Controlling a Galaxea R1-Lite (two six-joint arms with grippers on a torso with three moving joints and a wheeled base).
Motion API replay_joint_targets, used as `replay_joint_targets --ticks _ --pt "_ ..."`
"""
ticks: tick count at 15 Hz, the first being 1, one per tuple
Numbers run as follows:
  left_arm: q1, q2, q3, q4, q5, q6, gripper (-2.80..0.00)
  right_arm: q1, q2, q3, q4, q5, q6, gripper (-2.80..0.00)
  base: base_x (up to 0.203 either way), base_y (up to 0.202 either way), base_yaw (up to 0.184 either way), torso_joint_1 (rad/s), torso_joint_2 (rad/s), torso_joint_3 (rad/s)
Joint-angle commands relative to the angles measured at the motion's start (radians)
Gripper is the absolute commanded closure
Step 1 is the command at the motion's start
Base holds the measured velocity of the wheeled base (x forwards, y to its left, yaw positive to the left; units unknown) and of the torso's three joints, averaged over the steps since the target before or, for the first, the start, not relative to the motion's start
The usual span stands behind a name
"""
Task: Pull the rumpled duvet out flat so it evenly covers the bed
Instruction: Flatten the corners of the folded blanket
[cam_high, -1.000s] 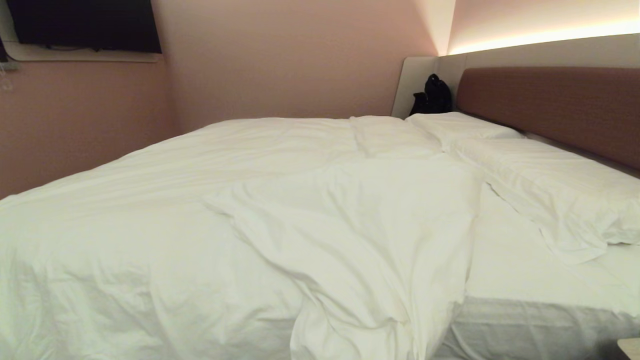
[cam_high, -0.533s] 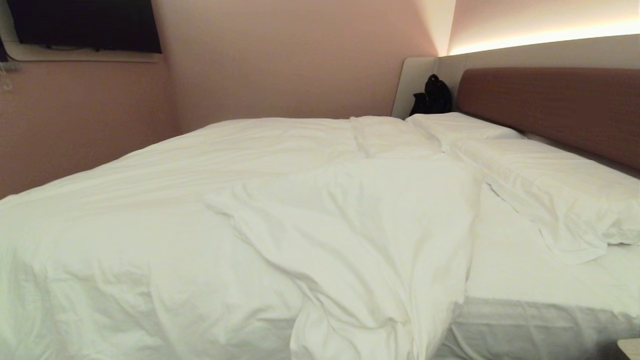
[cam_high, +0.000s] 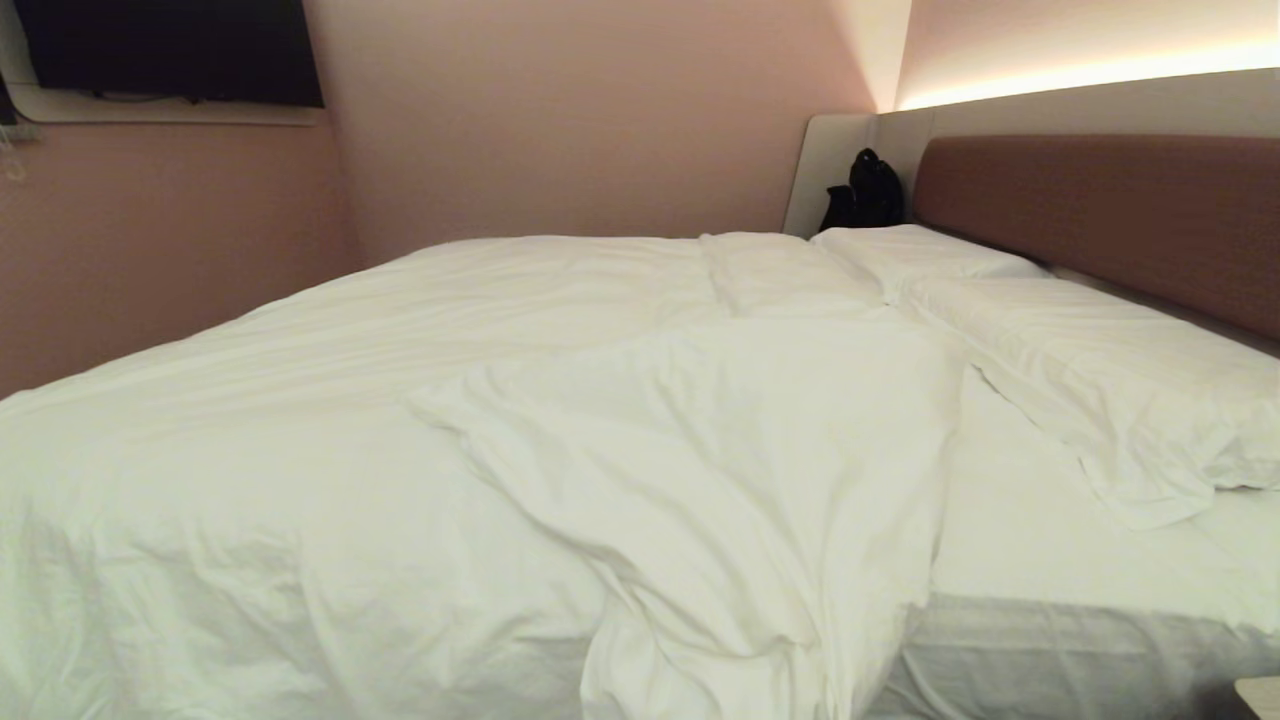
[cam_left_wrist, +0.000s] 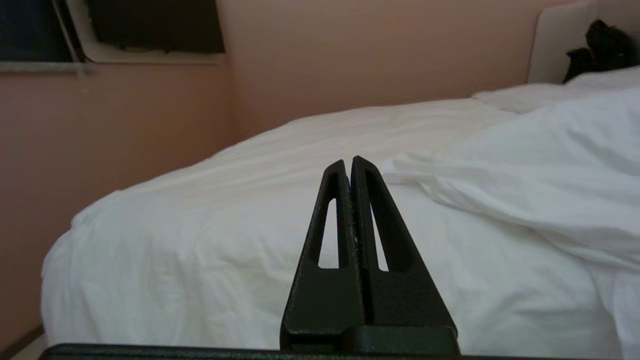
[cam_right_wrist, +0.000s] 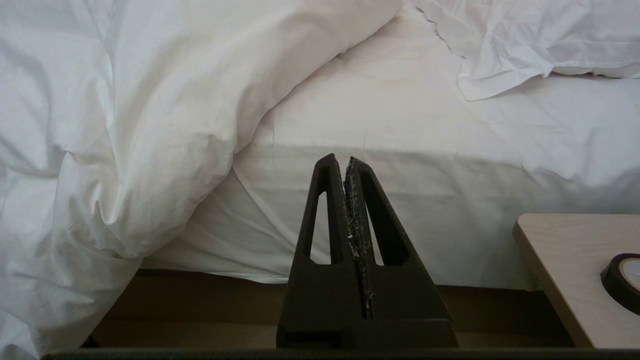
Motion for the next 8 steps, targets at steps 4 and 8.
replay_joint_targets --ticks 4,8 --pt "0.000 -0.013 0.237 -0.039 -0.063 0.006 0.00 0.000 0.000 -0.002 0.000 0.000 0.001 0.00 0.000 0.000 0.000 0.000 0.00 0.000" --pt "0.000 -0.013 0.237 0.036 -0.058 0.000 0.00 0.002 0.000 0.000 0.000 0.000 0.000 0.00 0.000 0.000 0.000 0.000 0.00 0.000"
